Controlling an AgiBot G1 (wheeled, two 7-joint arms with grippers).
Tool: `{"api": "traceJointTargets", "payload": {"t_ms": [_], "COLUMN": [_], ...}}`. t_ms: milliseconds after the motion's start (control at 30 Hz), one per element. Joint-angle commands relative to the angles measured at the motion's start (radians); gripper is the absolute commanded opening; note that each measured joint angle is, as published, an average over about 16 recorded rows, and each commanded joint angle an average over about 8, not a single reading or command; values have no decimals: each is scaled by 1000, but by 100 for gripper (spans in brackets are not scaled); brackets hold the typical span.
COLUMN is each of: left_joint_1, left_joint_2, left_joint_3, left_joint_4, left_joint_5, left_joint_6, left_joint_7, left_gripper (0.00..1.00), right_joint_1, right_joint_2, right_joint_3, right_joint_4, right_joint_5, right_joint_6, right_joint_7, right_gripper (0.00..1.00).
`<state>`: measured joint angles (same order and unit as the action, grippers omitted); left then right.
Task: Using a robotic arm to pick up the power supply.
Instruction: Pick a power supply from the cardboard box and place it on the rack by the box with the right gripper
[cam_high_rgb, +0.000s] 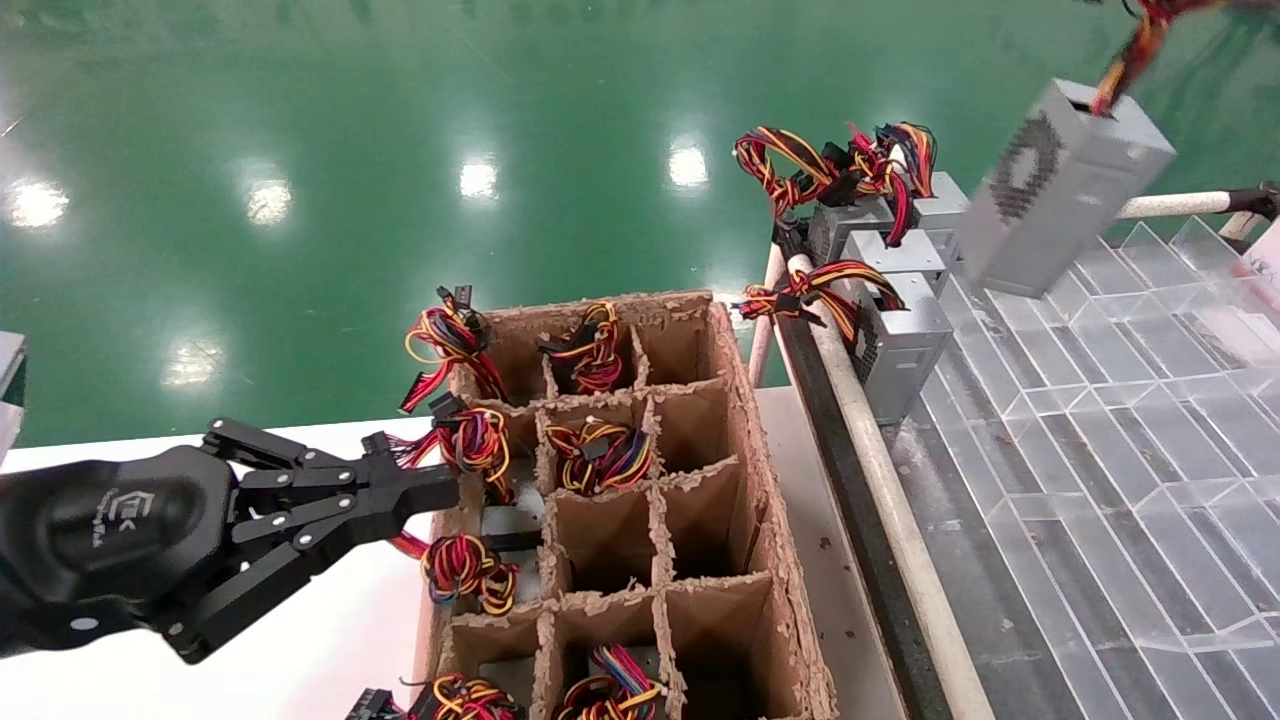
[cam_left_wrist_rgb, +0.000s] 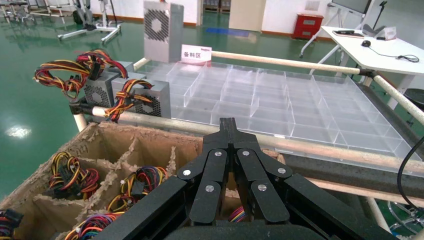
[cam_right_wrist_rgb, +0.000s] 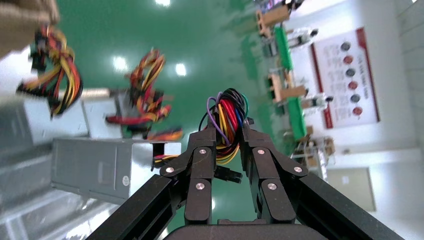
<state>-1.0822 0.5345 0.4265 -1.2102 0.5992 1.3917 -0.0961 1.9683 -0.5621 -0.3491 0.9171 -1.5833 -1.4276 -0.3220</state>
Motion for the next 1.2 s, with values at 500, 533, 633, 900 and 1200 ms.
{"api": "traceJointTargets", "payload": {"t_ms": [500,533,633,900,1200], "left_joint_1": [0,0,0,0,0], "left_joint_2": [0,0,0,0,0], "left_joint_3": [0,0,0,0,0], "left_joint_4": [0,0,0,0,0], "left_joint_5": [0,0,0,0,0], "left_joint_6": [0,0,0,0,0], "left_joint_7": [0,0,0,0,0], "left_gripper": [0,0,0,0,0], "right_joint_1": [-3,-4,-2,8,24], "right_joint_2": [-103,-115,-151,-221,-252], "right_joint_3": [-39,-39,-37,-16,-25], "right_joint_4": [-421,-446,-518,-663,-753], "right_joint_5": [-54,-51,-40,5,-12], "right_joint_6": [54,56,60,55,113], "right_joint_7": [-275,-291,-336,-445,-519], "right_gripper": [0,0,0,0,0]}}
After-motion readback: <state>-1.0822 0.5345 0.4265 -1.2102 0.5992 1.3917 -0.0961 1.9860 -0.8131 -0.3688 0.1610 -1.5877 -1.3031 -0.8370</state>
